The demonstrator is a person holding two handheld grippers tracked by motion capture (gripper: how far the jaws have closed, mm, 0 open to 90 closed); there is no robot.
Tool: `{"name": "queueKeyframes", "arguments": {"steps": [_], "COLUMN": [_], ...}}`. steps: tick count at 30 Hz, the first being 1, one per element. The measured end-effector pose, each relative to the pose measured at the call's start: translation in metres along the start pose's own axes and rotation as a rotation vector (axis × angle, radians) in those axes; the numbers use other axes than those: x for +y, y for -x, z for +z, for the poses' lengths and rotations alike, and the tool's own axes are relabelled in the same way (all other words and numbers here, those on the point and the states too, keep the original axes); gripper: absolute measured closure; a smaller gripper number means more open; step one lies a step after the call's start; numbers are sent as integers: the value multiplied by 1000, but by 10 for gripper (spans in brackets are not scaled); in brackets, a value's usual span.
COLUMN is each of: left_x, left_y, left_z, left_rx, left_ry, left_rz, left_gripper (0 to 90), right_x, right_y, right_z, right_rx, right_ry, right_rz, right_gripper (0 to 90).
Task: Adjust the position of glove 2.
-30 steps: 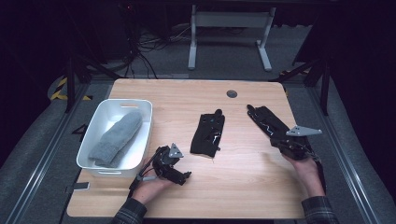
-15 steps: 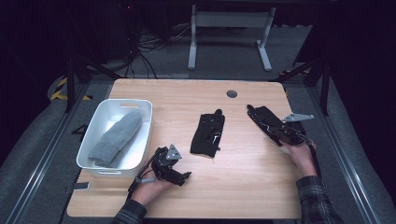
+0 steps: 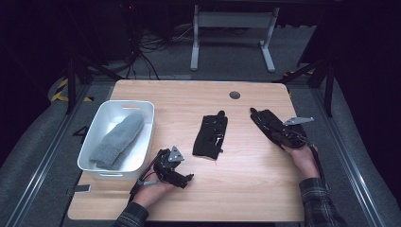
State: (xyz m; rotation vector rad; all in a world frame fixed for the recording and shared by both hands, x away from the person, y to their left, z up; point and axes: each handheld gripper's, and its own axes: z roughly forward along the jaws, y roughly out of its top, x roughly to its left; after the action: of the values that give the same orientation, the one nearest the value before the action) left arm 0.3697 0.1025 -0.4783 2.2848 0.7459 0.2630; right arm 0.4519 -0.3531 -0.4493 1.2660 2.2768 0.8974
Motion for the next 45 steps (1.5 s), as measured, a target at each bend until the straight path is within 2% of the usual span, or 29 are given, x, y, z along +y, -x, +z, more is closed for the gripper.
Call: {"name": "queueKeyframes", "arguments": {"steps": [5, 7, 11, 16, 20, 34, 39, 42, 45], "left_x": [0, 0, 0, 0, 0, 0, 0, 0, 0], "left_y": [0, 0, 0, -1, -1, 0, 0, 0, 0], "left_z": [0, 0, 0, 0, 0, 0, 0, 0, 0], "left_rx": [1, -5, 0, -10, -13, -14, -14, -13, -14], "left_ry": [0, -6, -1, -2, -1, 0, 0, 1, 1], "left_rz": [0, 2, 2, 12, 16, 18, 18, 17, 17], "left_gripper": [2, 2, 2, 1, 1, 2, 2, 2, 3], "right_x": [-2, -4, -6, -13, -18, -34, -40, -41, -37], "right_y": [-9, -13, -23, -36, -47, -80, -92, -100, -100], "right_z": [-4, -5, -10, -18, -24, -39, -43, -47, -54], "right_rx": [12, 33, 28, 48, 55, 128, 161, 166, 165], "right_ry": [-16, -15, -27, -37, -47, -61, -59, -61, -26], "right_rz": [-9, -5, -18, -13, -28, -75, -85, -108, -112], "right_gripper": [900, 900, 900, 900, 900, 900, 900, 900, 900]}}
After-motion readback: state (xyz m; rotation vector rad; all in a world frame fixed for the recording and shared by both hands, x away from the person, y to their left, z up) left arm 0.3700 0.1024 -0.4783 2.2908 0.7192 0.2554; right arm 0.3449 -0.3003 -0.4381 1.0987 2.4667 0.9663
